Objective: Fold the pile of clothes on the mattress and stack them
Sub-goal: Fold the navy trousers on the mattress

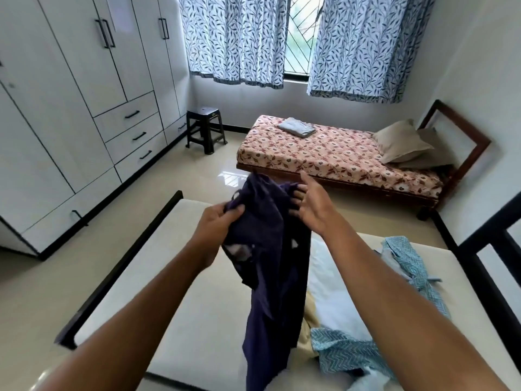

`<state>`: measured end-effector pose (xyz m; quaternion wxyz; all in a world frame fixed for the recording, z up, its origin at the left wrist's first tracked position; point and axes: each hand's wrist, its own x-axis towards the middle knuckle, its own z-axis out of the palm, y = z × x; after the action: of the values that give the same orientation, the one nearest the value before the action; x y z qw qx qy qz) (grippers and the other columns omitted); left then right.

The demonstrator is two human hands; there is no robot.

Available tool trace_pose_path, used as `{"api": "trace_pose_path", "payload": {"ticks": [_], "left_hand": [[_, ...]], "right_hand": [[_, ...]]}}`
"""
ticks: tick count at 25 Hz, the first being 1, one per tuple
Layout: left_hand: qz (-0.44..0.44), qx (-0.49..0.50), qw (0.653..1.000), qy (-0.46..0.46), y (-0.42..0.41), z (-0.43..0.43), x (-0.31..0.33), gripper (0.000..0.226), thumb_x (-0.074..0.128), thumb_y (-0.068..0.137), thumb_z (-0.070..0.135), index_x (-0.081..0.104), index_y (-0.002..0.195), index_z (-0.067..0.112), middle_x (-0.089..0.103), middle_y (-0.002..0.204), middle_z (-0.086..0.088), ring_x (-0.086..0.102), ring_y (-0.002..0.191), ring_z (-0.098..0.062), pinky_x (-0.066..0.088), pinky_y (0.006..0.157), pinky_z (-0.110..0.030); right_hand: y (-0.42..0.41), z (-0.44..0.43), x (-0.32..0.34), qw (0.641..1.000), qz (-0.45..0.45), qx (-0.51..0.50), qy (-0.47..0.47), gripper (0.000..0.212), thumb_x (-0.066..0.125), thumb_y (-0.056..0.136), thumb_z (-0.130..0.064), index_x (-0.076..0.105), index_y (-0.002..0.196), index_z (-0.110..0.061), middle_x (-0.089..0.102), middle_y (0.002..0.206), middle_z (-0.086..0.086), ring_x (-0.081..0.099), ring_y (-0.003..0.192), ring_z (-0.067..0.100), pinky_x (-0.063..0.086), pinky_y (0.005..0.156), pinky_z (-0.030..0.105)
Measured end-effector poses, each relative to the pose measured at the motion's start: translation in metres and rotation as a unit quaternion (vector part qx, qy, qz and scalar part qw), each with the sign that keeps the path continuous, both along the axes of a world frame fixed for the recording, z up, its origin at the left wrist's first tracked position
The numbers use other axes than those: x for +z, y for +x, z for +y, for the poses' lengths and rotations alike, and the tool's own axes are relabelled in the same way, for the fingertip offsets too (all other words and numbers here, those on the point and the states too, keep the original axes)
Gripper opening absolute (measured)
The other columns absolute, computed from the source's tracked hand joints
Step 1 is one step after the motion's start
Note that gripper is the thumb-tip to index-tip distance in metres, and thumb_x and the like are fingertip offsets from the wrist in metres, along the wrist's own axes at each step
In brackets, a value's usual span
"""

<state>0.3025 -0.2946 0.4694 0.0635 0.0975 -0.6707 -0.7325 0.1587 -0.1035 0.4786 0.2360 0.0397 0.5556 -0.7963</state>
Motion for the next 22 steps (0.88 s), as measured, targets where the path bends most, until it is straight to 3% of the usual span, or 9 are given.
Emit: {"api": "trace_pose_path", "payload": {"ticks": [3, 5, 9, 12, 14, 16, 18, 20, 22], "left_hand": [[-0.008, 0.021, 0.999, -0.029, -0.018, 0.007, 0.031, 0.014, 0.065, 0.1, 0.013, 0.075, 0.103, 0.003, 0.078, 0.092, -0.016, 0.073, 0.078, -0.023, 0.059, 0.068, -0.03], [-0.022, 0.008, 0.998, -0.06, -0.023, 0.014, 0.039, 0.015, 0.066, 0.1, 0.014, 0.075, 0.104, 0.003, 0.077, 0.091, -0.017, 0.072, 0.076, -0.022, 0.059, 0.065, -0.029], [-0.061, -0.027, 0.991, -0.117, -0.016, -0.014, 0.041, 0.013, 0.069, 0.097, 0.018, 0.077, 0.098, 0.008, 0.077, 0.087, -0.013, 0.071, 0.073, -0.021, 0.056, 0.061, -0.028], [-0.061, -0.057, 0.954, -0.288, -0.006, -0.055, 0.044, 0.016, 0.08, 0.089, 0.029, 0.077, 0.086, 0.013, 0.073, 0.078, -0.004, 0.066, 0.071, -0.017, 0.053, 0.064, -0.03], [-0.082, -0.117, 0.931, -0.336, 0.004, -0.075, 0.048, 0.022, 0.086, 0.083, 0.033, 0.075, 0.086, 0.015, 0.071, 0.08, -0.002, 0.068, 0.074, -0.013, 0.054, 0.067, -0.029], [-0.091, -0.189, 0.925, -0.317, 0.012, -0.096, 0.055, 0.023, 0.09, 0.079, 0.02, 0.072, 0.092, 0.012, 0.071, 0.086, -0.006, 0.069, 0.08, -0.015, 0.056, 0.073, -0.034], [0.0, -0.115, 0.921, -0.372, 0.012, -0.122, 0.053, 0.025, 0.085, 0.076, -0.001, 0.07, 0.09, 0.014, 0.07, 0.079, -0.003, 0.067, 0.074, -0.018, 0.057, 0.072, -0.041], [0.08, 0.134, 0.831, -0.534, 0.005, -0.15, 0.042, 0.026, 0.073, 0.075, -0.001, 0.065, 0.092, 0.017, 0.066, 0.076, 0.002, 0.062, 0.068, -0.025, 0.051, 0.064, -0.041], [0.027, 0.229, 0.736, -0.636, -0.005, -0.174, 0.029, 0.02, 0.068, 0.083, 0.013, 0.058, 0.1, 0.015, 0.062, 0.082, -0.003, 0.059, 0.071, -0.032, 0.044, 0.063, -0.039]], "right_hand": [[0.028, 0.03, -0.024, 0.962, 0.052, 0.245, 0.111, 0.067, 0.053, 0.091, -0.075, 0.064, 0.124, -0.018, 0.068, 0.108, 0.004, 0.066, 0.095, 0.02, 0.049, 0.081, 0.038], [0.04, 0.033, -0.044, 0.932, 0.104, 0.305, 0.164, 0.063, 0.068, 0.089, -0.063, 0.064, 0.129, -0.014, 0.069, 0.11, 0.007, 0.066, 0.098, 0.023, 0.053, 0.087, 0.039], [0.025, 0.033, -0.047, 0.931, 0.221, 0.208, 0.204, 0.018, 0.063, 0.1, -0.005, 0.069, 0.115, 0.003, 0.069, 0.092, 0.014, 0.067, 0.075, 0.018, 0.057, 0.072, 0.035], [0.007, 0.029, -0.01, 0.926, 0.276, 0.136, 0.22, 0.018, 0.057, 0.1, 0.001, 0.074, 0.104, -0.005, 0.07, 0.085, 0.008, 0.064, 0.072, 0.014, 0.053, 0.067, 0.026], [0.008, 0.008, 0.018, 0.907, 0.316, 0.145, 0.238, 0.021, 0.055, 0.101, 0.0, 0.076, 0.105, -0.005, 0.07, 0.089, 0.014, 0.063, 0.08, 0.021, 0.053, 0.074, 0.032], [0.019, -0.012, 0.043, 0.904, 0.332, 0.147, 0.225, 0.023, 0.054, 0.102, 0.0, 0.075, 0.11, -0.005, 0.073, 0.098, 0.021, 0.065, 0.087, 0.025, 0.054, 0.081, 0.037], [0.029, -0.027, 0.055, 0.921, 0.303, 0.181, 0.167, 0.022, 0.056, 0.102, -0.003, 0.075, 0.113, -0.007, 0.073, 0.104, 0.02, 0.066, 0.09, 0.028, 0.055, 0.079, 0.033], [0.037, -0.047, 0.057, 0.906, 0.267, 0.286, 0.16, 0.021, 0.062, 0.101, -0.008, 0.074, 0.117, -0.005, 0.068, 0.104, 0.023, 0.061, 0.08, 0.029, 0.047, 0.063, 0.027], [0.043, -0.072, 0.047, 0.88, 0.26, 0.332, 0.219, 0.023, 0.06, 0.102, -0.007, 0.072, 0.12, -0.001, 0.067, 0.095, 0.017, 0.056, 0.066, 0.017, 0.036, 0.052, 0.018]]}}
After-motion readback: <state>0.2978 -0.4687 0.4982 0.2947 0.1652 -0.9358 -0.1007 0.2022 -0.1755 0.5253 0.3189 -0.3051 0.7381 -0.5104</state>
